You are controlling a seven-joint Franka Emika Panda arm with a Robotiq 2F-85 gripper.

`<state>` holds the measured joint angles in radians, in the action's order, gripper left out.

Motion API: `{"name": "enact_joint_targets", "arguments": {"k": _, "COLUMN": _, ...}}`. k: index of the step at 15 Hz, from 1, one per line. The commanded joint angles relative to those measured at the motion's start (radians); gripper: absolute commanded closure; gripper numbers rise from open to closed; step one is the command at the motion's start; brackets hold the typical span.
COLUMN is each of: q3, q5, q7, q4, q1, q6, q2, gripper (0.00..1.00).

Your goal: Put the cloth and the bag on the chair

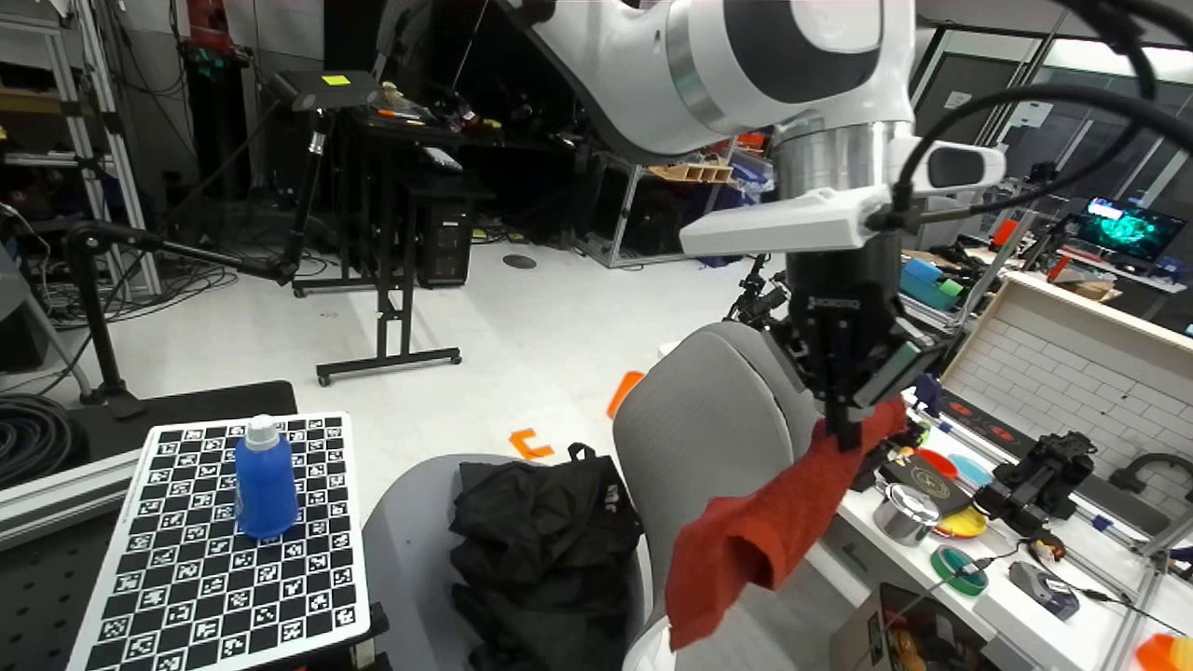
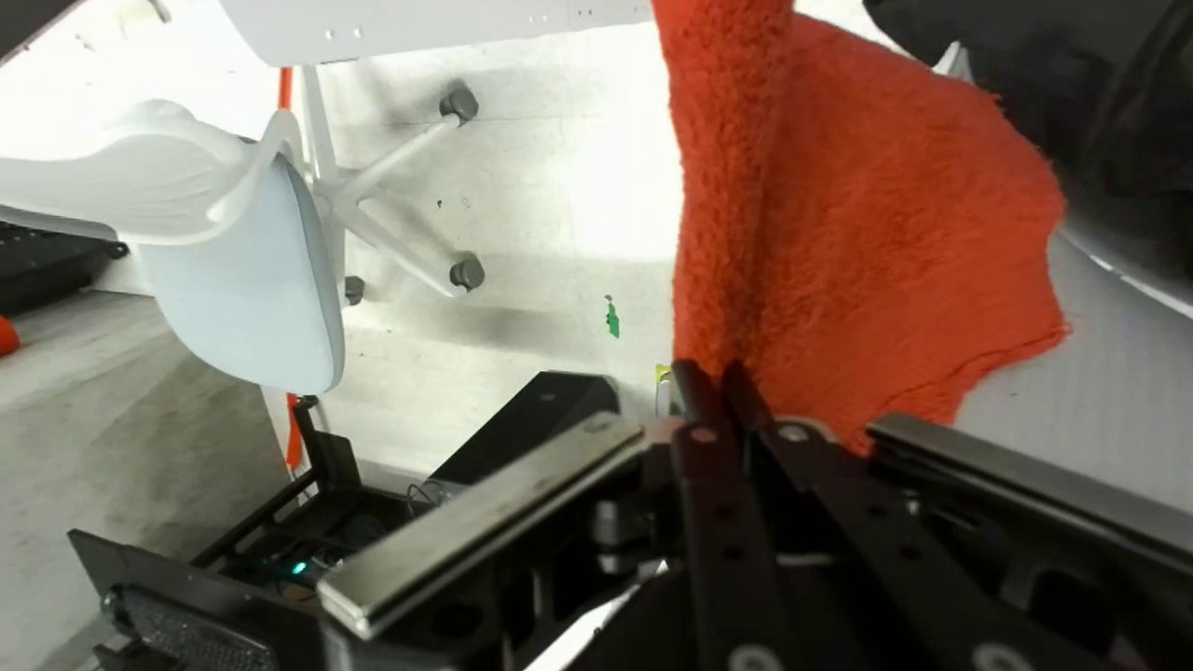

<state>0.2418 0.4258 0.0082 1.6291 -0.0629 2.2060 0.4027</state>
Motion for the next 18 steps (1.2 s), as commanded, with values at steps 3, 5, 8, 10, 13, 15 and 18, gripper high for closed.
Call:
{"name": "enact_joint_targets", "arguments": {"k": 3, "q3": -0.022, "q5": -0.033, "q7": -0.049, "q4": -0.297, "q1": -0.046, "q6": -0.147, "q2": 0.156, "gripper": 0.99}}
{"name": "enact_joint_targets", "arguments": {"k": 5, "q3": -0.025, "q5": -0.029, "q7": -0.047, "q4": -0.373, "q1": -0.040, "q6": -0.185, "q2": 0.191, "gripper": 0.99}}
{"name": "enact_joint_targets", "arguments": {"k": 8, "q3": -0.032, "q5": -0.027, "q7": -0.048, "q4": -0.488, "q1": -0.034, "q6": -0.236, "q2": 0.242, "gripper": 0.99}}
{"name": "enact_joint_targets", "arguments": {"k": 10, "q3": -0.035, "q5": -0.026, "q7": -0.050, "q4": -0.560, "q1": -0.031, "q6": -0.263, "q2": 0.275, "gripper": 0.99}}
{"name": "enact_joint_targets", "arguments": {"k": 13, "q3": -0.039, "q5": -0.032, "q7": -0.057, "q4": -0.668, "q1": -0.030, "q6": -0.307, "q2": 0.320, "gripper": 0.99}}
{"name": "enact_joint_targets", "arguments": {"k": 15, "q3": -0.042, "q5": -0.035, "q7": -0.056, "q4": -0.733, "q1": -0.025, "q6": -0.339, "q2": 0.345, "gripper": 0.99}}
{"name": "enact_joint_targets", "arguments": {"k": 18, "q3": -0.045, "q5": -0.034, "q7": -0.048, "q4": -0.831, "q1": -0.002, "q6": -0.403, "q2": 0.389, "gripper": 0.99}}
